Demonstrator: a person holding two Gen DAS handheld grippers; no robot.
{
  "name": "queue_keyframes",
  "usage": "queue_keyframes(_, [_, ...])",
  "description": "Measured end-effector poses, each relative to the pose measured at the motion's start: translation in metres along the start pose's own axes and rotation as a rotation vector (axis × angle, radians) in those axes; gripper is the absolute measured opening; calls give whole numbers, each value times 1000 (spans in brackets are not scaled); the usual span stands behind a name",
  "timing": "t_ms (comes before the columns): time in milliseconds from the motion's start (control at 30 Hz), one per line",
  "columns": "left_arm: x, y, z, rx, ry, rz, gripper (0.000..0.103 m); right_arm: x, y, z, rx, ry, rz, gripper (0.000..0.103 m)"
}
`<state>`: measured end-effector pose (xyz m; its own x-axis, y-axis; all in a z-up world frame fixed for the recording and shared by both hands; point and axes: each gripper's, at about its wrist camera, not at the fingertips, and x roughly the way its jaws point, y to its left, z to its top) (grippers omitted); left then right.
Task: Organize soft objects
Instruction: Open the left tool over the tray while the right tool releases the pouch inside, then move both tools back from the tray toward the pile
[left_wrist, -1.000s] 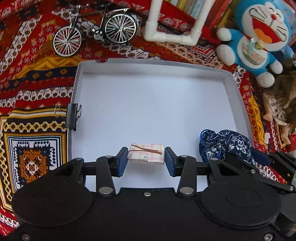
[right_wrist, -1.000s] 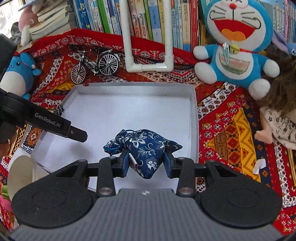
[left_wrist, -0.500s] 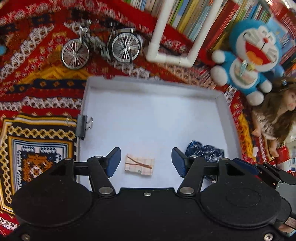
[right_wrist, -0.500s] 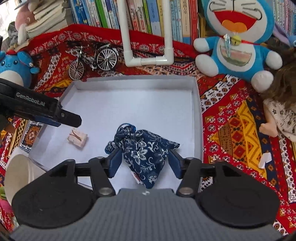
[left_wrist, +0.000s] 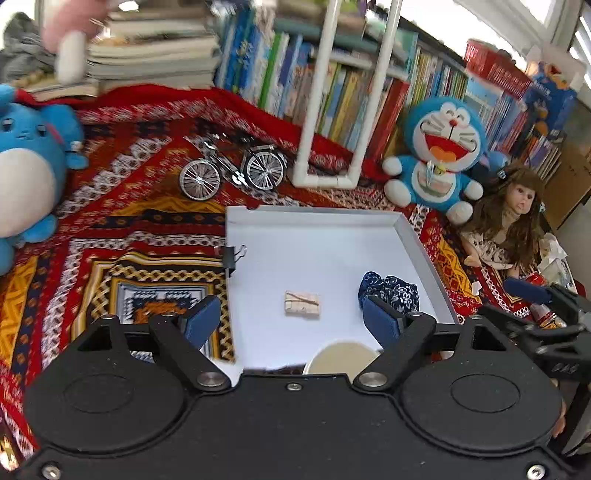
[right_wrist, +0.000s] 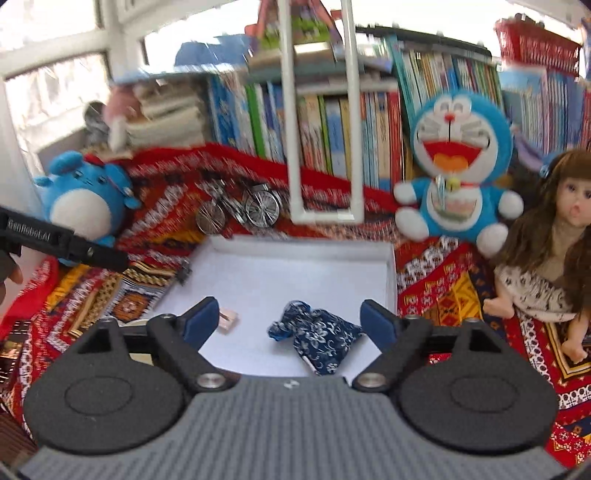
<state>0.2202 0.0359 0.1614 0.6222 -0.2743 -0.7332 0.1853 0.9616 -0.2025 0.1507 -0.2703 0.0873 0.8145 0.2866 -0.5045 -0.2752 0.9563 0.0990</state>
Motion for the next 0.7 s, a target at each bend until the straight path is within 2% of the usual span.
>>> queue_keyframes(67, [-14,1,-20,0,-39,0,84,-13,1,-7,7,-44,22,103])
queue_keyframes(233, [-33,-3,-76,17,-138,9,85,-35,0,-28,37,-115,63,103])
queue_keyframes(367, [-40,-10,-116,14,-215,18,89,-44,1,-48,41,-153,48,103])
queue_keyframes(533, [-39,-10,-154,-29,-210,-37,89,-52,1,-75,45,-209,54,103])
queue_keyframes(700, [-40,-14,-181,11,-242,26,90,-56,-1,-96,64,-249,68,103])
